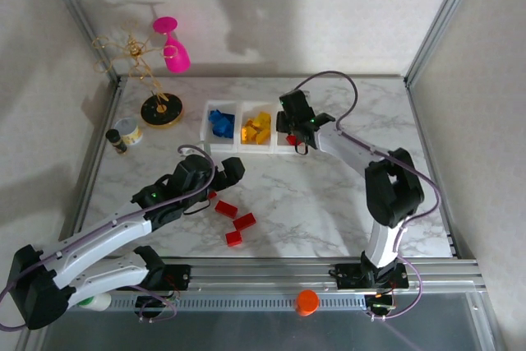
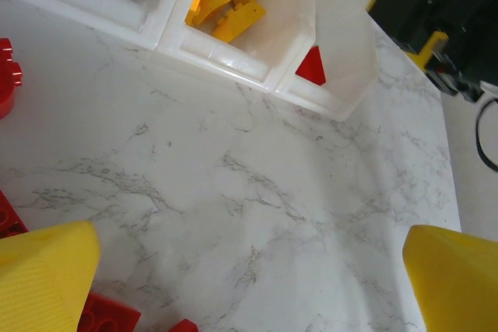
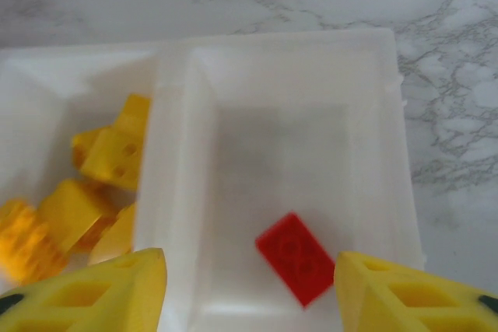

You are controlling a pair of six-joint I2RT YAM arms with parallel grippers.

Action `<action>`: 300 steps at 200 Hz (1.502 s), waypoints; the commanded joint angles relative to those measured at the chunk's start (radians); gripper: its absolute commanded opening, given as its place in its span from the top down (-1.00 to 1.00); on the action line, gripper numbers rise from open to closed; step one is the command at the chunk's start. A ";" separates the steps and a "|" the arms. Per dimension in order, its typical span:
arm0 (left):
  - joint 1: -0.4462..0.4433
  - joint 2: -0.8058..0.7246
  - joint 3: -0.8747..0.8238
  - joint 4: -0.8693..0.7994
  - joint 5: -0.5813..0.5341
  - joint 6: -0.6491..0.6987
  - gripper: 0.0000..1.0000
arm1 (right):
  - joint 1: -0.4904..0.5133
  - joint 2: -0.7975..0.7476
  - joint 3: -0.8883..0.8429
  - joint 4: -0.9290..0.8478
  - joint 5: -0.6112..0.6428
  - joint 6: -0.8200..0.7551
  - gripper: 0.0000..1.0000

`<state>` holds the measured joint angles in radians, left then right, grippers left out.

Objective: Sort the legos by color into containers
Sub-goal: Place the lego in the container, then pick up the lego from the bottom-center of the table.

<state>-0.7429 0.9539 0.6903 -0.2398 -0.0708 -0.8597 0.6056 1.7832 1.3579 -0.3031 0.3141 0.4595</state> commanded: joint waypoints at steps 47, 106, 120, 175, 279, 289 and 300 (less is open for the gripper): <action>-0.007 -0.108 -0.039 -0.135 -0.042 -0.014 -0.99 | 0.158 -0.269 -0.283 -0.041 -0.054 -0.007 -0.37; -0.006 -0.179 -0.076 -0.210 -0.076 -0.074 -0.99 | 0.323 -0.387 -0.484 -0.054 -0.081 0.006 -0.51; -0.006 -0.189 -0.088 -0.221 -0.080 -0.089 -0.99 | 0.371 -0.403 -0.522 -0.046 -0.087 0.005 -0.52; -0.006 -0.203 -0.108 -0.272 -0.104 -0.147 -0.99 | 0.546 -0.420 -0.641 0.042 -0.130 -0.007 -0.56; -0.001 -0.231 -0.054 -0.438 -0.257 -0.177 -0.99 | 0.698 -0.177 -0.579 0.187 -0.068 -0.100 -0.69; -0.001 -0.231 -0.053 -0.439 -0.257 -0.177 -0.99 | 0.697 -0.156 -0.571 0.199 -0.056 -0.106 -0.73; 0.001 -0.228 -0.048 -0.441 -0.253 -0.179 -0.99 | 0.698 -0.128 -0.548 0.189 -0.032 -0.112 -0.76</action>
<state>-0.7429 0.7334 0.6132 -0.6170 -0.2764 -1.0000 1.2915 1.6100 0.7578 -0.1486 0.2283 0.3813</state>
